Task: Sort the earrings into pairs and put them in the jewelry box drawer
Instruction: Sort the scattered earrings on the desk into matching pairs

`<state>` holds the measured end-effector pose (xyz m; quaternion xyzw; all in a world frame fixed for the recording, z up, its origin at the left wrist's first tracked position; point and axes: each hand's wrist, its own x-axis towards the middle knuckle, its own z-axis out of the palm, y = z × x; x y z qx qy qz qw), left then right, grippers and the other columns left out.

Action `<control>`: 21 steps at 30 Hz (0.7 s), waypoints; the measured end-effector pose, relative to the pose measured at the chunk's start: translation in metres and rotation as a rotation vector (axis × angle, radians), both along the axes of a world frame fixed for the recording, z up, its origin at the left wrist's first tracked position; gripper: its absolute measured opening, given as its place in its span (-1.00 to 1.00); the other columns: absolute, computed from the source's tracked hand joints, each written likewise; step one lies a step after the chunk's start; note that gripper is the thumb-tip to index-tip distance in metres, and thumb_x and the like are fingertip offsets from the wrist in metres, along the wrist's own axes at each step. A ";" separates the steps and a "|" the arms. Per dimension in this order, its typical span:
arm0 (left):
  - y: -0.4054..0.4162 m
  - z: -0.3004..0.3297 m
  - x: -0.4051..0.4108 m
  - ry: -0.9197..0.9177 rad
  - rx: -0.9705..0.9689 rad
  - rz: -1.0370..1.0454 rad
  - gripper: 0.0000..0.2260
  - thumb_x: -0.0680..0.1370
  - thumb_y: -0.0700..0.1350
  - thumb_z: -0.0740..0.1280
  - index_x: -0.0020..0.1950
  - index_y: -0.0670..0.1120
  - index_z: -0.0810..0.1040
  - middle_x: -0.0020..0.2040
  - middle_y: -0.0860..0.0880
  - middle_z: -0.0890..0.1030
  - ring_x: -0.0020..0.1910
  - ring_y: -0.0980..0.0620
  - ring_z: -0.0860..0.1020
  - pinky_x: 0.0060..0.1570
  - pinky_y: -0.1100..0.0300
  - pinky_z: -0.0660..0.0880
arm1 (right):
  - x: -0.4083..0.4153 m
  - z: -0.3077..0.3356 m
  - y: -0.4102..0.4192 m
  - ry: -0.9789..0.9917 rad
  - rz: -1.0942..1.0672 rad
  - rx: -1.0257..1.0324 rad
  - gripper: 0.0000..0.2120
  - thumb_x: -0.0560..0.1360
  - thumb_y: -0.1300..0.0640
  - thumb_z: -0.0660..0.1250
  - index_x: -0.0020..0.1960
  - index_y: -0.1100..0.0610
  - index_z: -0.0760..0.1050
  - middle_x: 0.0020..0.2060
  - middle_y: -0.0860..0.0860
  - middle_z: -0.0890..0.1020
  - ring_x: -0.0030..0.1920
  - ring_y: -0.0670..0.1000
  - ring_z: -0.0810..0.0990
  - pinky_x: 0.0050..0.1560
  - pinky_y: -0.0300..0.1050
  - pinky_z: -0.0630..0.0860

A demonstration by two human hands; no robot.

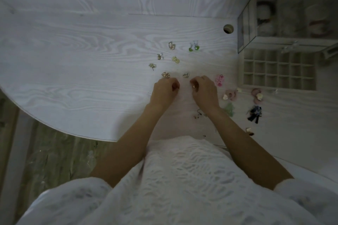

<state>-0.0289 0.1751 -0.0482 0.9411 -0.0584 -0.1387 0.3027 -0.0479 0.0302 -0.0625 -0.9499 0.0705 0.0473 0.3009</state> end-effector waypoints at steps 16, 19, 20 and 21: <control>-0.016 0.002 -0.011 0.088 -0.234 0.117 -0.77 0.41 -0.28 0.40 0.06 -0.16 0.59 -0.07 -0.09 0.67 -0.12 0.03 0.62 0.02 0.19 0.53 | -0.010 0.009 0.005 0.068 -0.101 0.103 -0.66 0.38 0.39 0.26 0.14 0.24 0.52 0.01 0.18 0.59 0.01 0.13 0.55 0.06 -0.02 0.48; -0.013 0.000 -0.011 0.052 -0.087 0.055 -0.78 0.41 -0.24 0.40 0.05 -0.14 0.56 -0.05 -0.09 0.62 -0.12 -0.02 0.58 0.00 0.11 0.49 | -0.011 0.009 0.006 0.104 -0.085 0.055 -0.64 0.40 0.38 0.24 0.18 0.25 0.49 0.07 0.19 0.55 0.07 0.13 0.51 0.06 -0.09 0.39; -0.013 0.000 -0.010 0.037 -0.060 0.034 -0.80 0.42 -0.23 0.39 0.03 -0.15 0.57 -0.07 -0.09 0.62 -0.12 -0.04 0.58 0.00 0.09 0.49 | -0.011 0.010 0.008 0.120 -0.070 0.051 -0.65 0.40 0.38 0.24 0.18 0.25 0.48 0.06 0.19 0.55 0.06 0.14 0.51 0.06 -0.08 0.39; -0.014 -0.001 -0.011 0.024 -0.059 0.023 -0.84 0.43 -0.22 0.39 0.00 -0.16 0.57 -0.09 -0.10 0.63 -0.12 -0.06 0.58 -0.01 0.07 0.49 | -0.011 0.010 0.011 0.134 -0.056 0.054 -0.67 0.41 0.37 0.24 0.16 0.25 0.48 0.05 0.18 0.56 0.06 0.14 0.51 0.05 -0.07 0.39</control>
